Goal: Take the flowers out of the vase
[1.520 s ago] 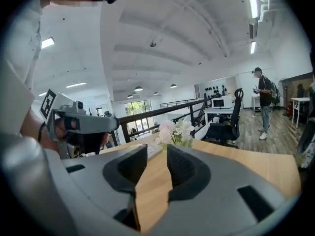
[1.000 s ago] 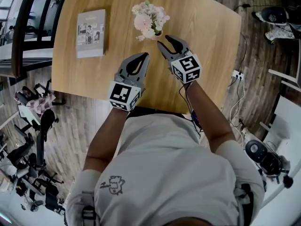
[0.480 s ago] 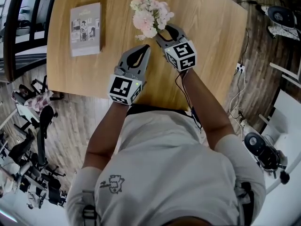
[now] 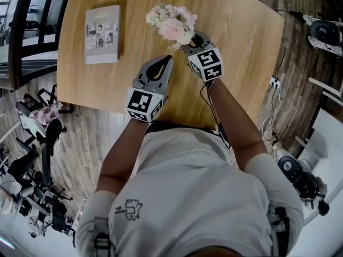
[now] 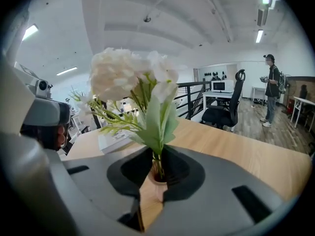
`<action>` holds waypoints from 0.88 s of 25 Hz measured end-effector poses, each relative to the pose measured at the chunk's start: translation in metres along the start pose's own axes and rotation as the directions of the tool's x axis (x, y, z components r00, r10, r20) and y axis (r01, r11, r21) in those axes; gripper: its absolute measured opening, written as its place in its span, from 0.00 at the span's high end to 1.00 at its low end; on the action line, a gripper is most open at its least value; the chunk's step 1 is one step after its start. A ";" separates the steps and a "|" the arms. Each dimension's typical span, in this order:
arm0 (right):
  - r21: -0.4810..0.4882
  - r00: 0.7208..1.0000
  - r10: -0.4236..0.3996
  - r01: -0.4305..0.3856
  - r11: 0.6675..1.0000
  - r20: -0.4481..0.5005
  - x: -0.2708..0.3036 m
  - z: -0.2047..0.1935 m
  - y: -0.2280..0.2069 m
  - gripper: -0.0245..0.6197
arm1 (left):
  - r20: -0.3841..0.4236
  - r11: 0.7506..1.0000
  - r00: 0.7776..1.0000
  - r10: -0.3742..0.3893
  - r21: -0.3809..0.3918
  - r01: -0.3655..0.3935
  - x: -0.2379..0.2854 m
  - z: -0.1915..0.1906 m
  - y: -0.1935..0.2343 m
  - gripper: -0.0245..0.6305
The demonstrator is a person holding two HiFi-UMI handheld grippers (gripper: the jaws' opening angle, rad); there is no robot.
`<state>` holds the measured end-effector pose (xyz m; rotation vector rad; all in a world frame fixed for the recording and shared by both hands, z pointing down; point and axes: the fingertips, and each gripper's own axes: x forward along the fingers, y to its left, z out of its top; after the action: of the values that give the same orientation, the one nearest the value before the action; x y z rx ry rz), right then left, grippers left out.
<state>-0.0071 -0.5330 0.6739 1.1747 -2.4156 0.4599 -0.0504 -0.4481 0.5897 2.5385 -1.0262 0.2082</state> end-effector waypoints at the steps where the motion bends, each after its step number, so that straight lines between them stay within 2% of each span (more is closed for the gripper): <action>1: -0.001 1.000 0.001 -0.001 1.000 0.005 -0.001 0.002 0.000 0.87 | 0.006 1.000 1.000 0.004 0.003 -0.005 -0.002 0.001 -0.001 0.96; 11: 0.011 0.992 0.004 -0.006 1.000 0.130 -0.038 0.044 0.009 0.88 | 0.065 0.998 0.997 0.048 0.037 -0.051 -0.022 0.024 -0.023 0.96; 22: -0.011 0.948 0.032 -0.030 0.999 0.316 -0.118 0.118 0.034 0.88 | 0.158 0.989 0.984 0.077 0.110 -0.095 -0.065 0.056 -0.084 0.96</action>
<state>0.0057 -0.4889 0.5099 1.2932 -2.7069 0.2898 -0.0397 -0.3745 0.4948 2.6517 -1.2164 0.1002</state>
